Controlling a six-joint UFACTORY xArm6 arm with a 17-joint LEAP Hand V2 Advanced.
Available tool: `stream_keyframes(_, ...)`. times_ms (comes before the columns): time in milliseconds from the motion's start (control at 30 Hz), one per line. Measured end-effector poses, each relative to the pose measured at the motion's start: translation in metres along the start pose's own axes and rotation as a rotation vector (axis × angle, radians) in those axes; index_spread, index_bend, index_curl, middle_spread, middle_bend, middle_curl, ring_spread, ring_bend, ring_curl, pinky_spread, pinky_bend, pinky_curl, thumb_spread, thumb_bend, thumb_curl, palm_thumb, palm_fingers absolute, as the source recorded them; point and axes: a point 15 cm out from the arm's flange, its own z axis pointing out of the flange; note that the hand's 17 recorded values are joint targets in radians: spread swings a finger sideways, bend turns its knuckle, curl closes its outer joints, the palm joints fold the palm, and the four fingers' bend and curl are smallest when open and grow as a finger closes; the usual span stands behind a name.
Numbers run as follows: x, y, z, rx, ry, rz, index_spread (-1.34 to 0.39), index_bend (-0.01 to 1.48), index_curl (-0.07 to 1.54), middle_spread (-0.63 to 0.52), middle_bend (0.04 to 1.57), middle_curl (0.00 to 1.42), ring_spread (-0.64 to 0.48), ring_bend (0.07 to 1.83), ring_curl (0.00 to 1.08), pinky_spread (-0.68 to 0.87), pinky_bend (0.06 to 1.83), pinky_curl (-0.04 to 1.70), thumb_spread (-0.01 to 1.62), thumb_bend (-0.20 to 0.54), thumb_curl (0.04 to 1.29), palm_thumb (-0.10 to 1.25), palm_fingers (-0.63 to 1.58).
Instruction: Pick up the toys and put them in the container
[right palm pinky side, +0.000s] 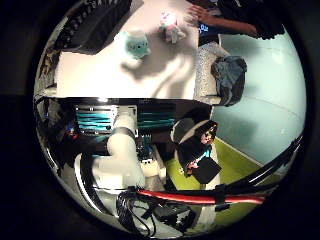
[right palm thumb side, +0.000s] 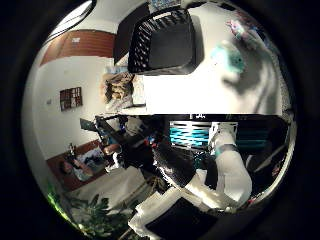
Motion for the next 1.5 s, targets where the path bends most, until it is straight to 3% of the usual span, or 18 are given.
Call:
stream_keyframes(533,0.001,-0.027,-0.030,0.032,0.013,0.000,-0.36,0.17,0.31,0.02,0.19,0.30,0.20,0.29,0.25,0.45,0.39,0.29,1.14,-0.019,0.27,0.49,0.17)
stream_keyframes(767,0.003,-0.060,-0.044,0.019,0.014,0.002,-0.36,0.17,0.31,0.01,0.19,0.30,0.20,0.29,0.25,0.45,0.39,0.29,1.15,-0.019,0.27,0.50,0.18)
stream_keyframes(933,0.013,-0.107,-0.041,0.018,0.031,0.018,-0.36,0.17,0.31,0.01,0.18,0.30,0.20,0.30,0.25,0.45,0.39,0.29,1.15,-0.019,0.27,0.50,0.17)
stream_keyframes(1167,0.046,-0.168,-0.021,0.051,0.037,0.107,-0.29,0.16,0.29,0.02,0.20,0.31,0.20,0.31,0.25,0.45,0.40,0.29,1.15,-0.020,0.27,0.49,0.16)
stream_keyframes(1233,0.079,-0.202,0.004,0.050,0.030,0.208,-0.23,0.15,0.28,0.04,0.20,0.32,0.20,0.32,0.25,0.45,0.41,0.29,1.14,-0.021,0.27,0.47,0.15)
stream_keyframes(1500,0.121,-0.242,0.043,0.062,0.009,0.341,-0.19,0.15,0.26,0.08,0.20,0.33,0.21,0.34,0.25,0.45,0.43,0.30,1.14,-0.020,0.27,0.46,0.13)
